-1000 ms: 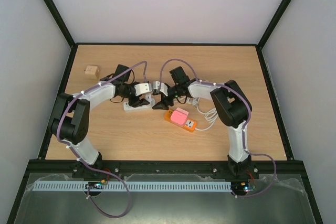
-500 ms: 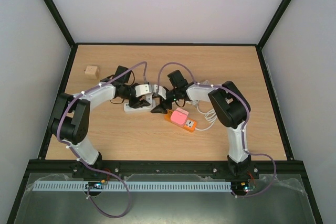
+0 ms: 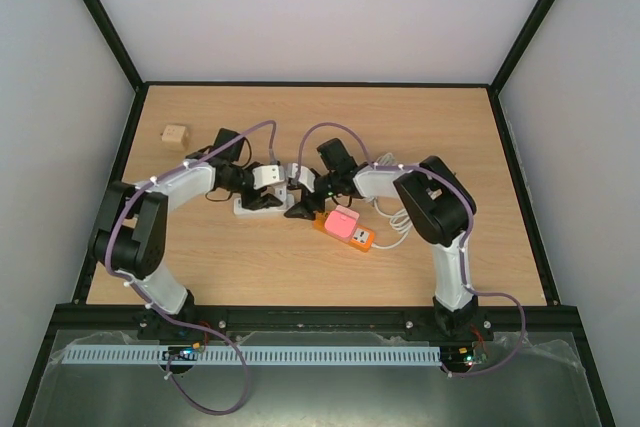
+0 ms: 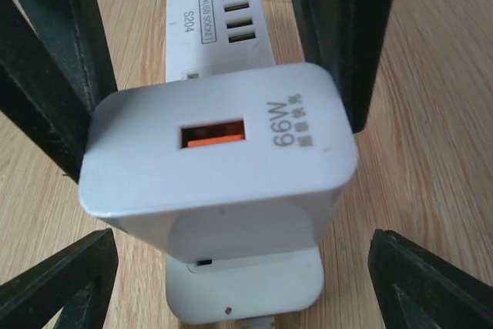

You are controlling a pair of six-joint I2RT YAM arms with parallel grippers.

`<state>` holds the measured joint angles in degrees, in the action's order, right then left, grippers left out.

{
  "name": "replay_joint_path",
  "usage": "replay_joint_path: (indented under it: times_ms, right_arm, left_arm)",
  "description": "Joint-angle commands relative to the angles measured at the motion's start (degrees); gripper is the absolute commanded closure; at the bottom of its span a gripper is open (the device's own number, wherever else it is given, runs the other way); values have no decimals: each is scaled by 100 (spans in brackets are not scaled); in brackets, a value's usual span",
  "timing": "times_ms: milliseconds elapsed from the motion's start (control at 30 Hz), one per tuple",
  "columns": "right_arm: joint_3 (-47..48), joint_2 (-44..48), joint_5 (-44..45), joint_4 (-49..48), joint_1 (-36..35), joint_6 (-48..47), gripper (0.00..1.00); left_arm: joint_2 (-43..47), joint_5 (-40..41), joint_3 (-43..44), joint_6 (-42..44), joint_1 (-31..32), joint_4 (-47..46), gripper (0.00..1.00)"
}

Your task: Pull the plug off the socket

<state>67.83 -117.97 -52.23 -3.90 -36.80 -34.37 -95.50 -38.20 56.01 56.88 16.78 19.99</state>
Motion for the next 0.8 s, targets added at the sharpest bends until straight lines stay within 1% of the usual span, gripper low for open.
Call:
replay_joint_path:
  times_ms: [0,133,367,467,567,667,767]
  right_arm:
    - [262,35,105,-198,-174,127,13]
    - [340,-30,210,-229,-331,137,13]
    - [533,-262,242,-421,-497,527,11]
    - [439,-315,256,-712,-572,684,9]
    - [353,-397,397,-866,-687,672,10]
    - [181,-447,343,-1117,-707,675,11]
    - [84,-488,421,-1216,-710,553,14]
  left_arm:
    - [128,-107,-176,451,-222,550,62]
    - [149,-170,-204,635,-422,741,63]
    - [384,-303,-346,939,-672,1010,63]
    - [427,-326,-379,1090,-793,1153,63]
    - [456,-383,-410,1185,-886,1258,63]
    - [495,-432,-468,1226,-913,1268,63]
    - [528,-460,-542,1200,-913,1200,63]
